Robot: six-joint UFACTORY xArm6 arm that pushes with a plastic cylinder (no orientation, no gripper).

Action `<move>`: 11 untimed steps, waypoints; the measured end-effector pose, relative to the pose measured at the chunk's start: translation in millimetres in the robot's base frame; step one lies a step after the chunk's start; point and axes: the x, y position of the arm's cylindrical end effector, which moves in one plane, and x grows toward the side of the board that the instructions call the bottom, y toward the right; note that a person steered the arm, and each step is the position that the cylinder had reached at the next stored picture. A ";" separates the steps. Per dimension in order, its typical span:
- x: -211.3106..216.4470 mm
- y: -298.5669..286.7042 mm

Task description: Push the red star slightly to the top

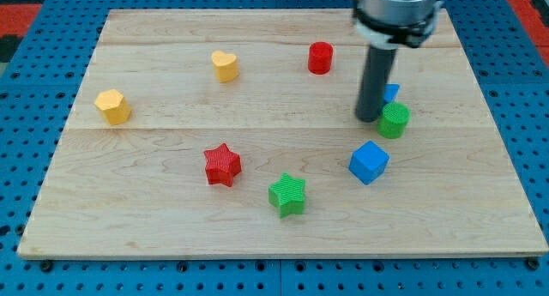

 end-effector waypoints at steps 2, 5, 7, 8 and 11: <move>11.0 22.2; 47.2 -114.2; 81.6 -189.6; 93.0 -192.2; 125.1 -225.3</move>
